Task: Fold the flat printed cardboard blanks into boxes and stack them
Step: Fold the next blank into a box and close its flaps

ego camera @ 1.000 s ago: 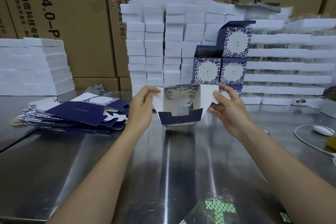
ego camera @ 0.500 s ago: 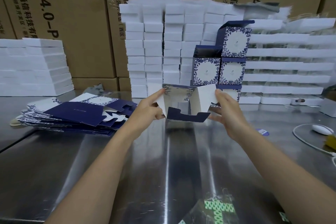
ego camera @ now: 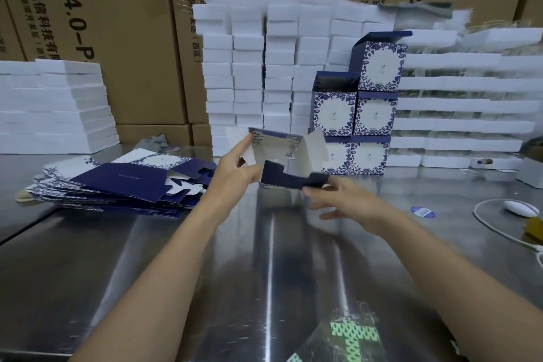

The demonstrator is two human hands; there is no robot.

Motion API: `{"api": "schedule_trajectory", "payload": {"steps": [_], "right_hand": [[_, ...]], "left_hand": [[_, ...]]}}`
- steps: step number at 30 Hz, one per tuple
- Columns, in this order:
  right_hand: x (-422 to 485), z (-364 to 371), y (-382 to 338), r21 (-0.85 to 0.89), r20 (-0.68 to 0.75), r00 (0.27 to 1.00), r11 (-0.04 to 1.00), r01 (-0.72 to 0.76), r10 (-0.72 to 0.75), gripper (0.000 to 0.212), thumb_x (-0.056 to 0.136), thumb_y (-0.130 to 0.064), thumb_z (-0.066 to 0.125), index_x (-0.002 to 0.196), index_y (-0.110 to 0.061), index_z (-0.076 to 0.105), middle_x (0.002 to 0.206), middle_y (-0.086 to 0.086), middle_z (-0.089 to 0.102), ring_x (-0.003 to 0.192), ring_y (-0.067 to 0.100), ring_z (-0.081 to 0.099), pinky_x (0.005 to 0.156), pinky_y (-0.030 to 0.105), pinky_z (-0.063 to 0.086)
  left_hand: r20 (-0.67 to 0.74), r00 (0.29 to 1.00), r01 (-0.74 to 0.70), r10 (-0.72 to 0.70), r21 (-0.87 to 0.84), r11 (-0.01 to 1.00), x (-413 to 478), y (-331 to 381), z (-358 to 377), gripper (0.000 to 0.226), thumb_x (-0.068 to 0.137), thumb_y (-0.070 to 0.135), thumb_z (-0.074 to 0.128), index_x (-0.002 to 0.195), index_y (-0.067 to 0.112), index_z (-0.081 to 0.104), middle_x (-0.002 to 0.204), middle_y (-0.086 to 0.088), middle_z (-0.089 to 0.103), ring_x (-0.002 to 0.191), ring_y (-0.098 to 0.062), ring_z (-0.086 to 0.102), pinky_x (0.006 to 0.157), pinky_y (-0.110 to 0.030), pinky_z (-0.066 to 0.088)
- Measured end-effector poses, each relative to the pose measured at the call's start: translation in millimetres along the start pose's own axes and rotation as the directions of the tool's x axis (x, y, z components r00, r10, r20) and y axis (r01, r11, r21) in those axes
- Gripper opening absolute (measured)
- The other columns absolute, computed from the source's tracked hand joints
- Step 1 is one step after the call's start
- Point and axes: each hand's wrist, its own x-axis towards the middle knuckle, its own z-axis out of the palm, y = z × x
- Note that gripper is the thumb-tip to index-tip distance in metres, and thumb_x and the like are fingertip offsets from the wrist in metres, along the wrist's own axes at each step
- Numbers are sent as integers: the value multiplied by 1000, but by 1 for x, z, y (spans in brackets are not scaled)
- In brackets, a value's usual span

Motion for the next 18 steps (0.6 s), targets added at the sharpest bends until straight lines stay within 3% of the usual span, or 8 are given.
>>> {"api": "schedule_trajectory", "payload": {"steps": [3, 5, 7, 10, 14, 16, 18], "right_hand": [[3, -2, -1, 137, -105, 994, 990, -14, 29, 72, 76, -60, 84, 134, -21, 64, 123, -3, 76, 103, 18, 78, 92, 45, 64], [4, -4, 0, 209, -106, 992, 977, -40, 63, 81, 69, -66, 85, 132, -20, 64, 125, 2, 75, 104, 21, 78, 88, 43, 65], [3, -4, 0, 254, -75, 992, 964, -76, 98, 82, 67, -69, 88, 131, -22, 66, 125, 5, 75, 103, 24, 79, 88, 43, 65], [4, 1, -2, 319, -47, 989, 940, -121, 143, 92, 60, -74, 92, 131, -23, 64, 115, 6, 80, 100, 29, 80, 84, 44, 66], [1, 9, -6, 322, 36, 978, 925, -204, 204, 101, 53, -88, 83, 125, -22, 61, 108, 8, 82, 100, 32, 80, 76, 41, 66], [0, 12, -7, 283, 60, 979, 937, -205, 196, 100, 62, -91, 74, 125, -14, 66, 109, 12, 81, 100, 30, 79, 76, 39, 65], [0, 14, -8, 258, 53, 990, 956, -138, 129, 84, 78, -86, 66, 111, -10, 76, 103, 13, 81, 98, 26, 79, 74, 36, 63]], "left_hand": [[57, 998, -38, 37, 11, 999, -2, 1, 5, 84, 71, 23, 61, 152, 46, 52, 83, -8, 42, 82, -21, 51, 106, -53, 55], [99, 993, -60, 60, 0, 998, -4, 1, 11, 76, 78, 28, 69, 150, 49, 53, 87, -13, 54, 93, -22, 62, 103, -47, 59], [108, 988, -107, 106, -5, 994, -6, -1, 18, 69, 89, 30, 76, 151, 47, 51, 109, 9, 74, 119, -17, 65, 105, -43, 57], [47, 986, -163, 162, 23, 986, -7, -4, 23, 71, 99, 17, 74, 160, 33, 43, 150, 9, 60, 143, -17, 52, 116, -50, 46], [-64, 967, -240, 246, 88, 967, -9, -2, 24, 73, 97, 16, 77, 160, 32, 44, 157, 16, 52, 145, -7, 47, 121, -40, 42], [-125, 947, -283, 296, 108, 953, -11, -1, 25, 75, 93, 16, 81, 158, 33, 48, 152, 21, 55, 141, -1, 49, 119, -29, 42], [-161, 930, -312, 331, 132, 941, -12, 0, 27, 76, 90, 15, 83, 156, 33, 50, 149, 23, 57, 139, 4, 49, 116, -18, 39]]}}
